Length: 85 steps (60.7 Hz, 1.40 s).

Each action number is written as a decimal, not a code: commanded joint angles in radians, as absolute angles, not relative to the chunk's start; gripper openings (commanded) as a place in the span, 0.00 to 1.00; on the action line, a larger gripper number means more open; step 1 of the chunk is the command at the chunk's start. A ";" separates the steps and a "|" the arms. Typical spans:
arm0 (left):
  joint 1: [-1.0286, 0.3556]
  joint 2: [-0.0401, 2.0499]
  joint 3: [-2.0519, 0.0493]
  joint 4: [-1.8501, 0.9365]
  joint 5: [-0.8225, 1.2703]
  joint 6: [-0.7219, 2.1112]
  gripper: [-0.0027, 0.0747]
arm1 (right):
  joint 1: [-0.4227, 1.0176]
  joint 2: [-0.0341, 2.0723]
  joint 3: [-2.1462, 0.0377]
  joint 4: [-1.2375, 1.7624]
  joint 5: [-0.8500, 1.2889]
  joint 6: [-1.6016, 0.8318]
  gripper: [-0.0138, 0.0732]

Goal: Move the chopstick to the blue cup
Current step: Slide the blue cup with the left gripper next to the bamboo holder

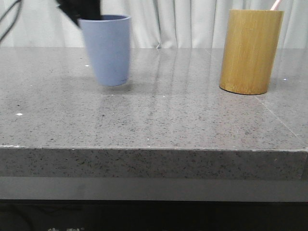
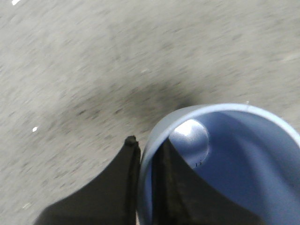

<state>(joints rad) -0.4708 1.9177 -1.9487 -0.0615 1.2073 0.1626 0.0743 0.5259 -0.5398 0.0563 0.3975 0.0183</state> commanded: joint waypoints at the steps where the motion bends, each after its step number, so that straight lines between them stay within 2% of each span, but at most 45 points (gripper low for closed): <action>1: -0.526 1.906 -2.058 -0.085 1.180 0.163 0.01 | 0.078 0.534 -0.575 0.047 0.312 0.010 0.91; 21: -0.632 2.081 -2.332 -0.089 1.247 0.132 0.01 | 0.078 0.534 -0.575 0.048 0.312 0.010 0.91; 45: -0.635 2.123 -2.358 -0.156 1.240 0.127 0.03 | 0.078 0.534 -0.575 0.048 0.312 0.010 0.91; 51: -0.635 2.125 -2.358 -0.156 1.239 0.127 0.13 | 0.078 0.534 -0.575 0.048 0.312 0.010 0.91; 68: -0.635 2.125 -2.358 -0.145 1.231 0.127 0.63 | 0.078 0.534 -0.575 0.048 0.312 0.010 0.91; 72: -0.635 2.118 -2.360 -0.131 1.225 0.125 0.72 | 0.078 0.534 -0.575 0.048 0.312 0.010 0.91; 76: -0.635 2.112 -2.379 -0.118 1.243 0.108 0.77 | 0.078 0.534 -0.575 0.048 0.312 0.010 0.91; 85: -0.635 2.096 -2.444 -0.111 1.282 0.103 0.78 | 0.078 0.534 -0.575 0.048 0.312 0.010 0.91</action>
